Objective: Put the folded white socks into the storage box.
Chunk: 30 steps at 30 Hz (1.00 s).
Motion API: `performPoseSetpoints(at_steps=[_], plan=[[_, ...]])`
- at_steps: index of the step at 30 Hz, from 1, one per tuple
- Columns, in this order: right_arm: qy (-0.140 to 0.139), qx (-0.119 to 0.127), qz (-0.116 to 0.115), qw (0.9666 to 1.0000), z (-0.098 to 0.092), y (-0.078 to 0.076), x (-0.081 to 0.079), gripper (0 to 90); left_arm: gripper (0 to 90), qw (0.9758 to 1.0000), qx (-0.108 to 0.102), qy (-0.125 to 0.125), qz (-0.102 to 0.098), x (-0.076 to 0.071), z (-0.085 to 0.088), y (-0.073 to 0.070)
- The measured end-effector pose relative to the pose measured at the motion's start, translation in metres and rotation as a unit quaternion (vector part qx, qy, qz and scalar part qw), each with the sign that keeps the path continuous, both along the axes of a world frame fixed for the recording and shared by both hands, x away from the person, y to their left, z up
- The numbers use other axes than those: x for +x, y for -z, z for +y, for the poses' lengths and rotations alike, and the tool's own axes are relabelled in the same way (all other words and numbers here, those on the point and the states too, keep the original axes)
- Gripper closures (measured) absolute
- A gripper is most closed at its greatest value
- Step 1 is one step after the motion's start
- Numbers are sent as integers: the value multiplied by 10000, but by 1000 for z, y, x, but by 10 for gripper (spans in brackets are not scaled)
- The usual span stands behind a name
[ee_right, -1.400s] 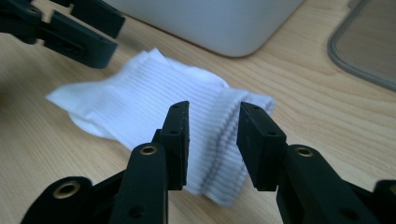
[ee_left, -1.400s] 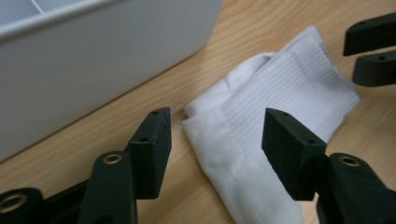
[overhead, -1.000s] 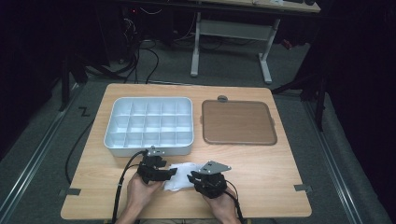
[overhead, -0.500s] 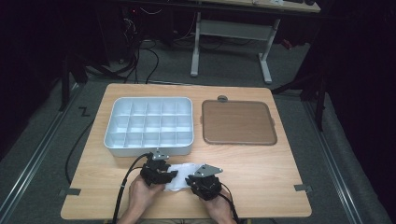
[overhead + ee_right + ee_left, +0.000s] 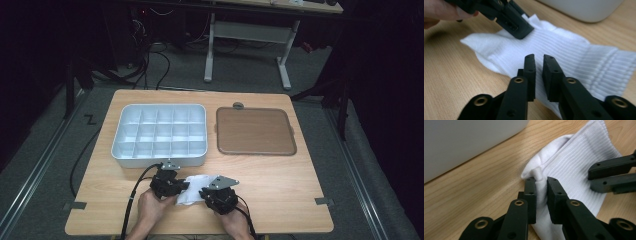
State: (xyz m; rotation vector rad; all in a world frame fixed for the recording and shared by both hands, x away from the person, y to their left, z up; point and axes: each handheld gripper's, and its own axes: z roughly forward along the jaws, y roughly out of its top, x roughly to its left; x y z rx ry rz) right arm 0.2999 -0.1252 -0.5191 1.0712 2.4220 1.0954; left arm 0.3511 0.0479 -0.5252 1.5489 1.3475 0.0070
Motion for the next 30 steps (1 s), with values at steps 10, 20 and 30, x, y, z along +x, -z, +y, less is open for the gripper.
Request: performPoseSetpoints(at_steps=[10,20,30], plan=[[-52,-142,38,9999,2,3,1,900,807,9996,-292,16,59,-3,7,-8],[-193,-206,56,9996,10,5,2,900,811,9969,-782,32,92,-6,15,-24],[-332,-83,212,9992,17,6,10,900,815,9934,-1137,59,143,-9,20,-33]])
